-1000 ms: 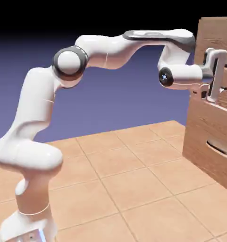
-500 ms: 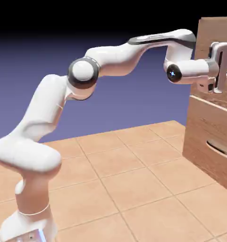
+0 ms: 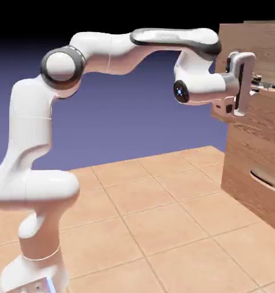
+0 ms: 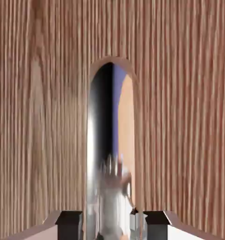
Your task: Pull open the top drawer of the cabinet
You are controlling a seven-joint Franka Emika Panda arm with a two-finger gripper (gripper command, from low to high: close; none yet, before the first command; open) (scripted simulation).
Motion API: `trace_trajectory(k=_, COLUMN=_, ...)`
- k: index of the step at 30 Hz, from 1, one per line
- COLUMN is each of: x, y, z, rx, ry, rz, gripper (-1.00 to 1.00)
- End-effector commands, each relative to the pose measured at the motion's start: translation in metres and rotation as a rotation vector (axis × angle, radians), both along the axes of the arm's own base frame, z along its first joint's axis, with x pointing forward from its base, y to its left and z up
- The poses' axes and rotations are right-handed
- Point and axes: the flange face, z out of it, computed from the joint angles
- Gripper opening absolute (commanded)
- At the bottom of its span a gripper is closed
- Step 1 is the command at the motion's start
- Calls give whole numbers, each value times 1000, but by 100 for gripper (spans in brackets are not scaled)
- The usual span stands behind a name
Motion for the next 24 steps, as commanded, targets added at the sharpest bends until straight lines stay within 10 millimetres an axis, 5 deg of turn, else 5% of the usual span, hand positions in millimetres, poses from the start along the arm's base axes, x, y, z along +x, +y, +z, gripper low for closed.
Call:
trace_trajectory(k=1, x=-4, y=0, z=0, rx=0, ry=1, rz=-1, gripper=-100)
trace_trajectory(k=24, x=-51, y=0, z=0, rx=0, ry=1, rz=-1, gripper=-100)
